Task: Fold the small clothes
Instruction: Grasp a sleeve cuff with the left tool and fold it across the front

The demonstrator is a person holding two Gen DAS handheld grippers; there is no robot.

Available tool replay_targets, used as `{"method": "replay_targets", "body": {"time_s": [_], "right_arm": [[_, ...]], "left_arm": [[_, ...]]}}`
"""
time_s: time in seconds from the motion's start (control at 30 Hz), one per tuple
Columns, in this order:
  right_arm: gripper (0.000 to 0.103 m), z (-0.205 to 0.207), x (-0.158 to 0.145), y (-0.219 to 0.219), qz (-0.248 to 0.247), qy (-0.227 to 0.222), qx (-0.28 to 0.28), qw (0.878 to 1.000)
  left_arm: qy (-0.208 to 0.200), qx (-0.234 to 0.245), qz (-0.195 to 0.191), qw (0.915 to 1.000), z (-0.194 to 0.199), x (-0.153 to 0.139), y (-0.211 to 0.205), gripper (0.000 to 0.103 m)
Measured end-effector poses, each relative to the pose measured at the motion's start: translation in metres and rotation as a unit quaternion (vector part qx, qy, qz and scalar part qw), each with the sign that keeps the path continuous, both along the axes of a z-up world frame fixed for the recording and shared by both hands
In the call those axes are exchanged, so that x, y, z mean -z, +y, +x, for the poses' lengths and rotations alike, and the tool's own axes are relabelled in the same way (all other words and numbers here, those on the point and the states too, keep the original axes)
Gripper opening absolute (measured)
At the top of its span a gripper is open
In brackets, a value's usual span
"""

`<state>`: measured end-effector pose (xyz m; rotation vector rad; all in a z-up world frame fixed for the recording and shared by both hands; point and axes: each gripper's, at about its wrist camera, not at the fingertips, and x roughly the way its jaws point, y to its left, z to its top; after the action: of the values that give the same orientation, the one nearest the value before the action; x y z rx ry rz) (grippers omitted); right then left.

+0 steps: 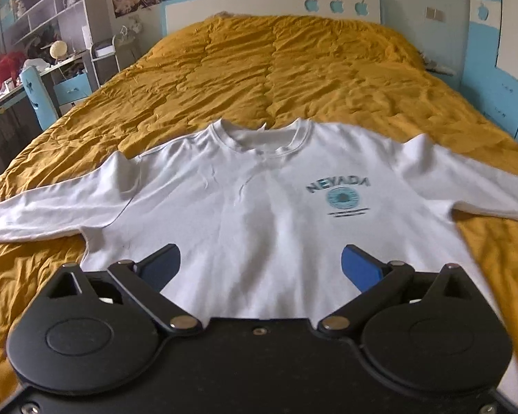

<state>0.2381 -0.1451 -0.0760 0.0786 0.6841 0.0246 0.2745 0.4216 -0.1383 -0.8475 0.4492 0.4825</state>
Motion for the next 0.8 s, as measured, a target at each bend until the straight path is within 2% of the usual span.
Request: {"method": "replay_targets", "body": {"time_s": [0.1, 0.27, 0.4, 0.43, 0.47, 0.5, 0.53, 0.6, 0.67, 0.73, 0.8], "right_arm": [[0.102, 0.023, 0.012, 0.005, 0.004, 0.011, 0.010, 1.000], [0.102, 0.038, 0.032, 0.008, 0.014, 0.043, 0.019, 0.999], [0.102, 0.043, 0.044, 0.011, 0.009, 0.061, 0.010, 0.998], [0.102, 0.047, 0.046, 0.012, 0.007, 0.064, 0.010, 0.998], [0.102, 0.048, 0.047, 0.012, 0.006, 0.065, 0.011, 0.998], [0.102, 0.050, 0.048, 0.011, 0.007, 0.065, 0.012, 0.998], [0.102, 0.052, 0.048, 0.011, 0.007, 0.066, 0.015, 0.998], [0.102, 0.053, 0.049, 0.009, 0.008, 0.069, 0.016, 0.997], [0.102, 0.052, 0.049, 0.007, 0.011, 0.072, 0.011, 0.997], [0.102, 0.050, 0.047, 0.003, 0.010, 0.070, 0.009, 0.997], [0.102, 0.049, 0.045, -0.003, 0.010, 0.064, 0.011, 0.998]], "left_arm": [[-0.003, -0.027, -0.017, 0.9995, 0.016, 0.013, 0.027, 0.081], [-0.034, -0.053, -0.040, 0.9972, 0.034, 0.030, 0.064, 0.081], [-0.060, -0.066, -0.046, 0.9950, 0.036, 0.030, 0.068, 0.079], [-0.061, -0.062, -0.040, 0.9954, 0.037, 0.028, 0.067, 0.073], [-0.063, -0.056, -0.032, 0.9960, 0.036, 0.026, 0.064, 0.042], [-0.058, -0.050, -0.028, 0.9967, 0.037, 0.024, 0.062, 0.018], [-0.049, -0.044, -0.032, 0.9973, 0.040, 0.025, 0.061, 0.006], [-0.062, -0.036, -0.044, 0.9965, 0.037, 0.021, 0.057, 0.006], [-0.090, -0.017, -0.058, 0.9941, 0.038, 0.013, 0.050, 0.006], [-0.115, 0.015, -0.063, 0.9912, 0.043, -0.004, 0.029, 0.006], [-0.148, 0.060, -0.081, 0.9838, 0.053, -0.022, 0.000, 0.006]]}}
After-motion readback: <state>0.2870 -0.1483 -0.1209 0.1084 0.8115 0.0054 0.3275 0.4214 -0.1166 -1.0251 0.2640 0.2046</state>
